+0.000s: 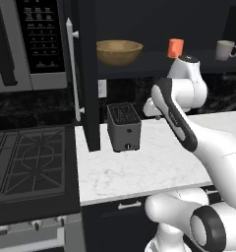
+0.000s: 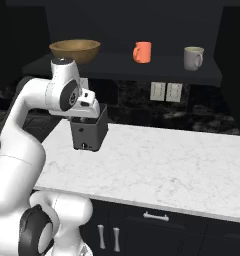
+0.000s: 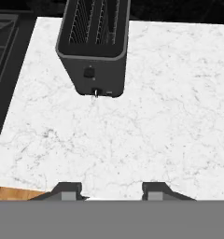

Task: Gather all objects into one cabinet and sort the glasses and bowls to opposite sides.

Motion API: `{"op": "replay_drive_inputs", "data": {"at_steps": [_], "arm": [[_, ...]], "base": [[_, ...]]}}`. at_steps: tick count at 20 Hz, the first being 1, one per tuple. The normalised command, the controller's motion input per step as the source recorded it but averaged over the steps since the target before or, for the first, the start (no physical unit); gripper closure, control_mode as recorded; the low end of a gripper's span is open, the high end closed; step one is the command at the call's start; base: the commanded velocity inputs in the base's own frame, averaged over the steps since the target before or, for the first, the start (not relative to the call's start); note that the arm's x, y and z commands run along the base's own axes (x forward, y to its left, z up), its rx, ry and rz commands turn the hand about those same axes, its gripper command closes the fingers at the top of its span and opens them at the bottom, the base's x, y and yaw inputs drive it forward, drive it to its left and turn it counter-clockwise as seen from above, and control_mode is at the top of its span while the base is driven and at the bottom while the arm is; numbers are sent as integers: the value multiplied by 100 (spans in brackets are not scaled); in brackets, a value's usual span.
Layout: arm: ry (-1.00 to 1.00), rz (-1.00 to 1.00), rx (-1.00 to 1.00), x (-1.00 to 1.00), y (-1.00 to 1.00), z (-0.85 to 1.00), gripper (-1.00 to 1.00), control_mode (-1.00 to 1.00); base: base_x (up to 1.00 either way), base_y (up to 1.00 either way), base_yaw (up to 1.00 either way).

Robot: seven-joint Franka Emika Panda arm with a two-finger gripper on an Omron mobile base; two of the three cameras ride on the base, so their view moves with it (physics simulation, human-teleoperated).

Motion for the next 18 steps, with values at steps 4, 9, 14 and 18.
{"op": "replay_drive_inputs", "data": {"at_steps": [4,9,14,18], "arm": [[-31,0,-7,-28,0,30,-100,-100],[-69,9,-11,-45,0,44,-100,-100],[-44,6,0,-46,-9,40,-100,-100],[-10,1,0,-11,-1,8,-100,100]], "base": [[0,0,0],[0,0,0],[0,0,0],[-10,0,2]]}}
